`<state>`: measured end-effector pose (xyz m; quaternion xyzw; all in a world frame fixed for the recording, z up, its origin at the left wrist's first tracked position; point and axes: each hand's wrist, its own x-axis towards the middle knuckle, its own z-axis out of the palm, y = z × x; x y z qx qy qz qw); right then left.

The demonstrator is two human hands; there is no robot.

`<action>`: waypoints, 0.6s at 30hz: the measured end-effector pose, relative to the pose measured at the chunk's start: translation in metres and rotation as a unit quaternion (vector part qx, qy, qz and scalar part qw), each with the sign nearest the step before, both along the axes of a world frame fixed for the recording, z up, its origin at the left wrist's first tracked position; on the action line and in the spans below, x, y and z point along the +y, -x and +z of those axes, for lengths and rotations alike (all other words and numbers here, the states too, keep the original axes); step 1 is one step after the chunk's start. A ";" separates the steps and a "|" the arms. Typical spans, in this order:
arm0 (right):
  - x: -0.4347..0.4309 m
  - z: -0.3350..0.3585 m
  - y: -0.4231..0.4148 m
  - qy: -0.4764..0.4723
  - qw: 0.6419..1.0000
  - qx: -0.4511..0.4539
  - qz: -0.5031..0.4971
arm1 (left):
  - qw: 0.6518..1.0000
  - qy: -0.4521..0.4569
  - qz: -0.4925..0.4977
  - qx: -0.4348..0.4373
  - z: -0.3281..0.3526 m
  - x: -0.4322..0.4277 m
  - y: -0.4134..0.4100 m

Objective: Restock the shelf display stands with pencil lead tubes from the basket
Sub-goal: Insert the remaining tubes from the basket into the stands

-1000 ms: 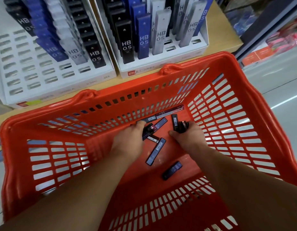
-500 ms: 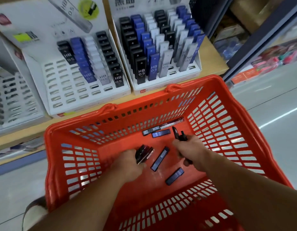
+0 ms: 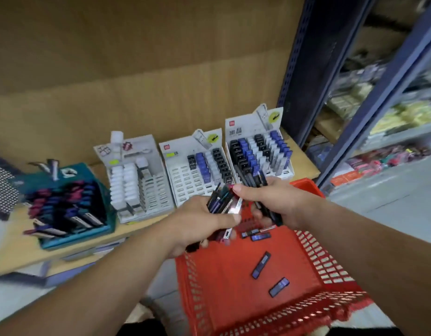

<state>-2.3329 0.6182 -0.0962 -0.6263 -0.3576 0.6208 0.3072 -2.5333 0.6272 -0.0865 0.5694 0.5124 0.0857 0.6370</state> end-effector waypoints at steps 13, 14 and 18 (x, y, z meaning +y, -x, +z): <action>0.010 0.066 0.137 -0.071 0.995 0.054 -0.054 | 0.968 -0.080 0.228 -0.061 0.105 -0.026 0.137; 0.013 0.061 0.148 -0.068 0.995 0.049 -0.058 | 0.968 -0.083 0.230 -0.054 0.102 -0.026 0.146; 0.025 0.043 0.193 -0.050 0.995 0.048 -0.072 | 0.966 -0.084 0.239 -0.043 0.081 -0.031 0.188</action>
